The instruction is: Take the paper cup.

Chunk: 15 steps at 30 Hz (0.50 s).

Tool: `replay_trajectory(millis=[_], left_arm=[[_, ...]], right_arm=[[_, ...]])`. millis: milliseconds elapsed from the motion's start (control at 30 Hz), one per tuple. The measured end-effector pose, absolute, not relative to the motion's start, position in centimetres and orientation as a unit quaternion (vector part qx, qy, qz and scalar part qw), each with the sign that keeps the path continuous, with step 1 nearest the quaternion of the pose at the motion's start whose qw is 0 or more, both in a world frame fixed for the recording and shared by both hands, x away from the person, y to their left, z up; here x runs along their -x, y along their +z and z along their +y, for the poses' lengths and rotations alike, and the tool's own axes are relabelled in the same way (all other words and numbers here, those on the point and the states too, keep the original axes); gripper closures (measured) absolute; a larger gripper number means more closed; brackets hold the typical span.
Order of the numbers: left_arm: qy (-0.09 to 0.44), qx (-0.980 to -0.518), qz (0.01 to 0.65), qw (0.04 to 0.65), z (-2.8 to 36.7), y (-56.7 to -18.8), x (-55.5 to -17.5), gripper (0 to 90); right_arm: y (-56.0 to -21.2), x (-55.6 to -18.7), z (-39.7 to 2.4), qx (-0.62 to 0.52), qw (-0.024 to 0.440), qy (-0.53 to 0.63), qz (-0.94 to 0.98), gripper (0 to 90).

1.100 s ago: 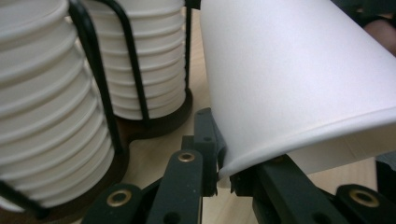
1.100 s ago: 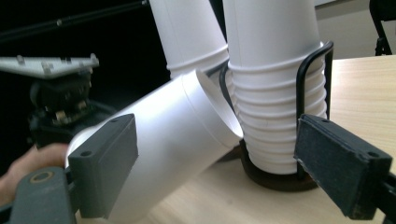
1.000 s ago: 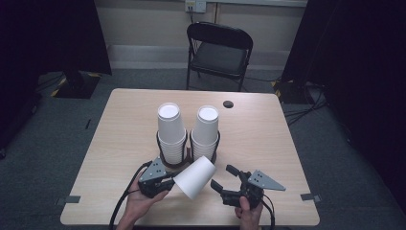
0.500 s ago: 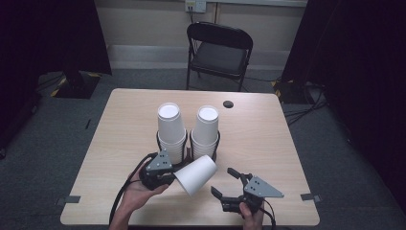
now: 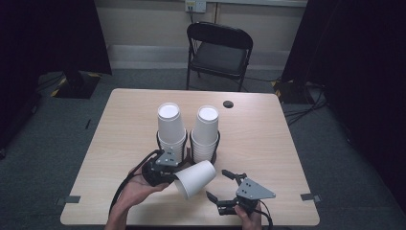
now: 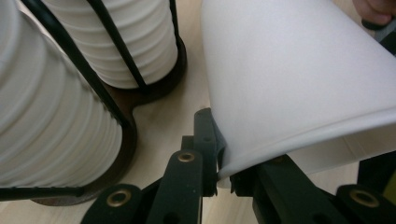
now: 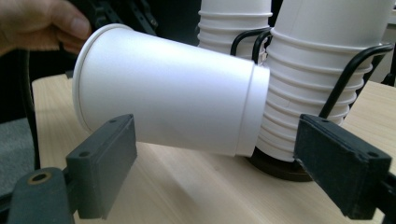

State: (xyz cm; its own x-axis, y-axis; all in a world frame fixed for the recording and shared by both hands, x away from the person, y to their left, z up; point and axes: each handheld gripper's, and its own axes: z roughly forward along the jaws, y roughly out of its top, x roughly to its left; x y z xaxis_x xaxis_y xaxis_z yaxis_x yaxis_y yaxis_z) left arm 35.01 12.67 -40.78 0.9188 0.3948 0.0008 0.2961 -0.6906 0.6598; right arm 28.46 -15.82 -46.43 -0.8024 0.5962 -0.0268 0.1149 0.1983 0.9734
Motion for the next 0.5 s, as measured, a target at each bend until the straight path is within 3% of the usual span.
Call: replay_trajectory(millis=[500], left_arm=[[0.0,-0.947,0.178,0.266,11.5,-40.2,-36.0,83.8]], right_arm=[[-46.3,-28.3,-13.9,-0.164,0.219,0.539,0.796,12.6]])
